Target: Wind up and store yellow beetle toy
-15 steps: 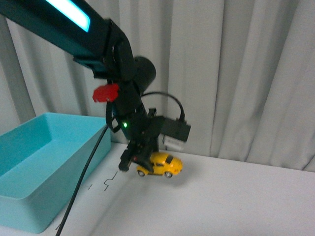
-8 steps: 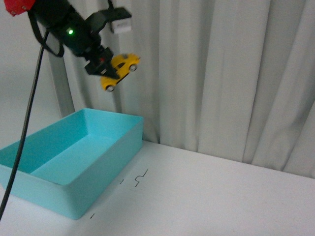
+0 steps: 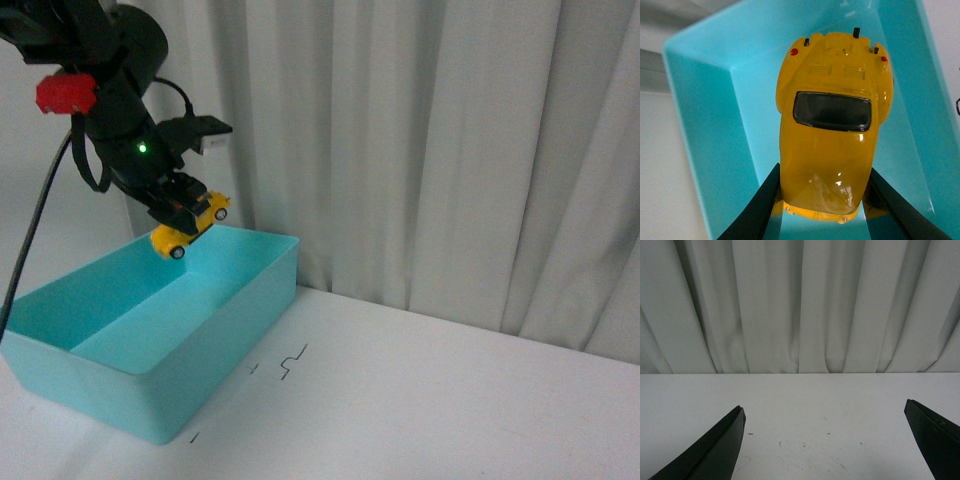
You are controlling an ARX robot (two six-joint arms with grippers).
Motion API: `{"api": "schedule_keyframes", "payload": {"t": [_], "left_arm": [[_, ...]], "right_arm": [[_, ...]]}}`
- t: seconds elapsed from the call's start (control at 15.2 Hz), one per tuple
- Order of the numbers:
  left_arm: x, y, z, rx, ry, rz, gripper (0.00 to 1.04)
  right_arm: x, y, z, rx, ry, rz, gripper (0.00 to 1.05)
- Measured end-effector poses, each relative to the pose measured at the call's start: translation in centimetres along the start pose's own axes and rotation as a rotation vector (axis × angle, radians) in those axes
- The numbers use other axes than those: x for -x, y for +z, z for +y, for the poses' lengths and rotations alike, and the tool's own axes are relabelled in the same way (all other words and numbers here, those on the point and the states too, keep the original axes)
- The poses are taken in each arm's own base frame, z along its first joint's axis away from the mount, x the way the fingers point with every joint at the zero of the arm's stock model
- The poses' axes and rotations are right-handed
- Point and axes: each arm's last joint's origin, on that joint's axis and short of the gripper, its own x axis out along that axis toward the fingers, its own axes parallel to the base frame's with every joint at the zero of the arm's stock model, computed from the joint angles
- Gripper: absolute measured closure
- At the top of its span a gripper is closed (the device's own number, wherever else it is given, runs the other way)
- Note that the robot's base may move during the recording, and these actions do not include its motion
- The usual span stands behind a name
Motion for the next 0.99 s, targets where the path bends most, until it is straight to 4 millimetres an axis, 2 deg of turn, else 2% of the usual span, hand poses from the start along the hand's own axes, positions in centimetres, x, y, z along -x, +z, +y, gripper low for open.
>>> {"api": "schedule_keyframes", "payload": {"t": [0.2,0.39,0.59,0.79,0.99], "left_arm": [[-3.9,-0.9,-0.8,0.086,0.014,0.108,0.66],[-4.9,-1.1,-0.4,0.130,0.065,0.095,0.66],[-7.8,-2.7,-0.2,0.175,0.087,0.176,0.66],[-9.3,-3.5,0.2,0.197,0.123,0.193,0.67],[-11.0,-3.9,-0.3,0.198,0.119,0.203,0.67]], "right_arm": [[0.0,0.0,0.0,0.000,0.000,0.000,0.07],[0.0,0.0,0.0,0.000,0.000,0.000,0.07],[0.0,0.0,0.0,0.000,0.000,0.000,0.07],[0.0,0.0,0.0,0.000,0.000,0.000,0.07],[0.0,0.0,0.0,0.000,0.000,0.000,0.07]]}}
